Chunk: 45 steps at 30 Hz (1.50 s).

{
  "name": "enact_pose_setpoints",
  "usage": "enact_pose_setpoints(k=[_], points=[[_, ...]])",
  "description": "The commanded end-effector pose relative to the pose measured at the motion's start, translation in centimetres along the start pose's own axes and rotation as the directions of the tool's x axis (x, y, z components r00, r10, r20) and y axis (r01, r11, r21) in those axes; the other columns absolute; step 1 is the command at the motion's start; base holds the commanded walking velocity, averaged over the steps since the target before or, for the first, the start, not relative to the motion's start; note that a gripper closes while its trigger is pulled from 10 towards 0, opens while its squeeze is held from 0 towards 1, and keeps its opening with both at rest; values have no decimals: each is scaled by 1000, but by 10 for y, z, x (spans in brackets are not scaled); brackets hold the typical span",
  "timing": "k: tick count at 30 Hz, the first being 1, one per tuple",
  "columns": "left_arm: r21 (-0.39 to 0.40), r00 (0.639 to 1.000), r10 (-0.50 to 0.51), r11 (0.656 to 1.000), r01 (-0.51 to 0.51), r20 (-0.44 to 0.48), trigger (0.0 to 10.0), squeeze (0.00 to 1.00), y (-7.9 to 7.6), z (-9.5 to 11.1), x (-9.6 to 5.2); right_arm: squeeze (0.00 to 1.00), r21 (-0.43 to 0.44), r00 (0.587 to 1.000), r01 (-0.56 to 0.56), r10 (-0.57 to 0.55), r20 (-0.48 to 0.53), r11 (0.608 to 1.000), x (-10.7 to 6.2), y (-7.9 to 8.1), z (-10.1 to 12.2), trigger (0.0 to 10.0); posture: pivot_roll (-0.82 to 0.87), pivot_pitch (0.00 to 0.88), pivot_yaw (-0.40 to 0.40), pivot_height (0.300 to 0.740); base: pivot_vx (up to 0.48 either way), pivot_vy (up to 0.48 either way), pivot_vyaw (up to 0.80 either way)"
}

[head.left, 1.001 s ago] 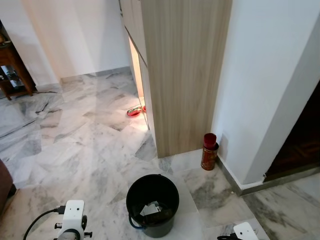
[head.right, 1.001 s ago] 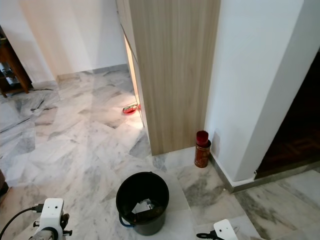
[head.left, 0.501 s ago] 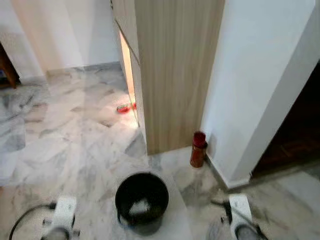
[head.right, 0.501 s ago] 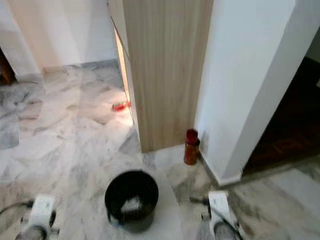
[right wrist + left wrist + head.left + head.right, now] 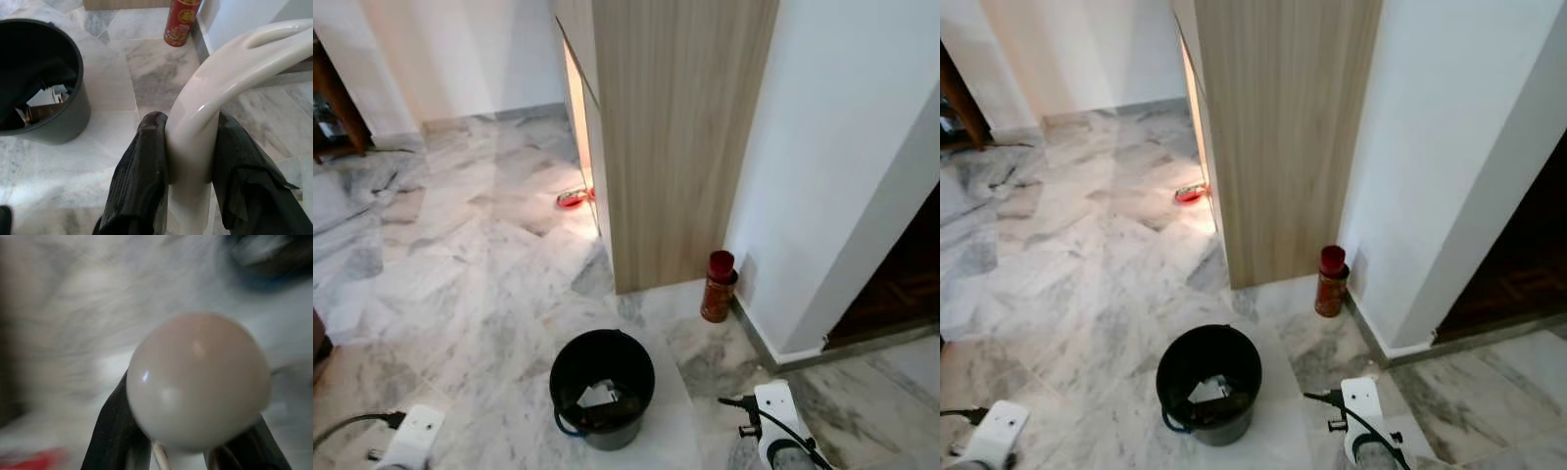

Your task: Sweep floor

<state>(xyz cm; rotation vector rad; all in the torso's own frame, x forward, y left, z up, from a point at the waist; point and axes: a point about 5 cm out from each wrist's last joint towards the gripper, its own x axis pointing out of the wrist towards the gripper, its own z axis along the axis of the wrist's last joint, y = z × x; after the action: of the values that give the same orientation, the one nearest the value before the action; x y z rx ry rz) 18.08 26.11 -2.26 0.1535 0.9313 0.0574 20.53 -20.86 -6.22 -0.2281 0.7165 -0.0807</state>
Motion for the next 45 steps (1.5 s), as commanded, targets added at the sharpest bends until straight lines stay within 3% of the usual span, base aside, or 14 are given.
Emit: enact_pose_setpoints(k=[1, 3, 7, 11, 15, 19, 24, 28, 31, 33, 38, 40, 43, 45], points=[[-112, 999, -39, 993, 41, 15, 10000, 0, 2, 1, 1, 0, 2, 1000, -7, 7, 5, 1000, 1, 3, 2, 10000, 61, 0, 21, 740, 0, 0, 0], [-248, 997, -73, 966, 72, 6, 10000, 0, -6, -5, 3, 0, -5, 1000, -7, 7, -5, 1000, 1, 1, 1, 10000, 61, 0, 16, 740, 0, 0, 0], [-355, 990, -138, 927, 117, -36, 10000, 0, -18, -21, 4, 0, -21, 1000, -5, 5, -24, 1000, 1, 0, -2, 10000, 57, 0, 13, 740, 0, 0, 0], [-512, 970, -237, 840, 181, -46, 10000, 0, -35, -38, 4, 0, -31, 999, -15, 13, -46, 999, 0, -1, -5, 10000, 59, 0, 7, 740, 0, 0, 0], [-634, 958, -285, 746, 201, -32, 10000, 0, -46, -49, 5, 0, -45, 998, -21, 18, -62, 999, 0, 1, -5, 10000, 59, 0, 4, 740, 0, 0, 0], [-664, 954, -293, 725, 180, -61, 10000, 0, -51, -62, 7, 0, -51, 997, -29, 26, -72, 998, 1, 3, -6, 10000, 57, 0, 0, 740, 0, 0, 0], [-620, 937, -323, 765, 174, -136, 10000, 0, -69, -82, 9, 0, -61, 994, -31, 24, -108, 998, -1, 3, -12, 10000, 52, 0, -8, 740, 0, 0, 0], [-609, 905, -405, 753, 249, -131, 10000, 0, -82, -87, 7, 0, -57, 992, -34, 27, -124, 998, -2, 2, -15, 10000, 50, 0, -10, 740, 0, 0, 0], [-503, 864, -479, 791, 349, -153, 10000, 0, -86, -98, 1, 0, -61, 991, -54, 46, -129, 997, -2, 4, -16, 10000, 48, 0, -14, 740, 0, 0, 0], [-514, 865, -481, 783, 349, -145, 10000, 0, -85, -98, 1, 0, -60, 991, -56, 48, -129, 997, -2, 4, -16, 10000, 49, 0, -16, 740, 0, 0, 0], [-459, 911, -394, 835, 302, -117, 10000, 0, -68, -91, 6, 0, -69, 991, -72, 63, -122, 995, -1, 4, -14, 10000, 52, 0, -24, 740, 0, 0, 0], [-309, 909, -354, 909, 280, -218, 10000, 0, -64, -103, 5, 0, -84, 990, -83, 72, -122, 993, -1, 5, -12, 10000, 47, 0, -23, 740, 0, 0, 0], [-261, 910, -322, 931, 255, -259, 10000, 0, -63, -111, 4, 0, -90, 990, -85, 74, -123, 992, -1, 4, -12, 10000, 46, 0, -23, 740, 0, 0, 0], [-247, 926, -218, 958, 144, -308, 10000, 0, -54, -125, 0, 0, -91, 989, -68, 56, -134, 994, -1, 1, -15, 10000, 44, 0, -23, 740, 0, 0, 0]])
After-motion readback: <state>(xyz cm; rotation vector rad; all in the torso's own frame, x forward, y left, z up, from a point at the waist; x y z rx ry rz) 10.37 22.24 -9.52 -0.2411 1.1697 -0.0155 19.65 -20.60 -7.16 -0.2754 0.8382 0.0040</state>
